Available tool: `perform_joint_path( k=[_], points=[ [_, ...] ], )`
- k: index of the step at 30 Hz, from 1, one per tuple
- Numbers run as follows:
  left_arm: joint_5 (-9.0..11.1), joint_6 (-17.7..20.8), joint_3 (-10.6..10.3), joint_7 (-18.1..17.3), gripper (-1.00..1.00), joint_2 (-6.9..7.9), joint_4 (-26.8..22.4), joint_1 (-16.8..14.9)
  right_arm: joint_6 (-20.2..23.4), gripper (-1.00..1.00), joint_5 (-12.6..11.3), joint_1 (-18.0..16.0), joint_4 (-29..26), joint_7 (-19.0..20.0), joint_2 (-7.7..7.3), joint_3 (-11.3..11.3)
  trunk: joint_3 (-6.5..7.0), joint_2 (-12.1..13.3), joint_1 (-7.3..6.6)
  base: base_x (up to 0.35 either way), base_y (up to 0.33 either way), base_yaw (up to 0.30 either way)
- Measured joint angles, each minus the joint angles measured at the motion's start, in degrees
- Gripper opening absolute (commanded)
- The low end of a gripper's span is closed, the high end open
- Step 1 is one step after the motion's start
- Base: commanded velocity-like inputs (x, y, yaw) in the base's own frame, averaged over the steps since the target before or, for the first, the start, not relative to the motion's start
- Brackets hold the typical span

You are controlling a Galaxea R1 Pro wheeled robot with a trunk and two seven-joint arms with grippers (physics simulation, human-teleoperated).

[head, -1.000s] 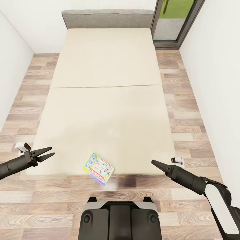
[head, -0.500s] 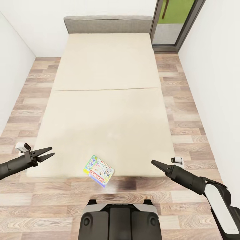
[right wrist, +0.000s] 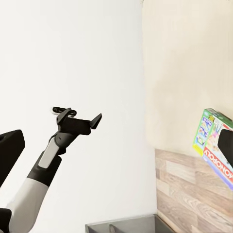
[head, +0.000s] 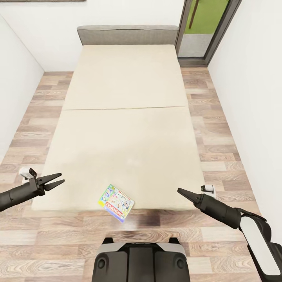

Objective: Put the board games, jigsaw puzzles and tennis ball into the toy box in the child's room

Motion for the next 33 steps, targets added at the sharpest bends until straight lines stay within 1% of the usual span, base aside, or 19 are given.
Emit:
perform_joint_path(
  k=[14, 33],
  points=[
    [0.0, 0.0, -0.1, 0.1, 1.00, -0.10, -0.1, 0.0, 0.0, 1.00, 0.0, 0.0, 0.0, -0.9, 0.04, 0.1, 1.31, 0.0, 0.00, 0.000, 0.000, 0.000],
    [0.0, -0.4, -0.3, 0.5, 1.00, -0.28, -0.1, 0.0, 0.0, 1.00, -0.1, 0.0, 0.0, -0.9, 0.01, 0.1, 3.09, 0.0, 0.00, 0.000, 0.000, 0.000]
  ],
)
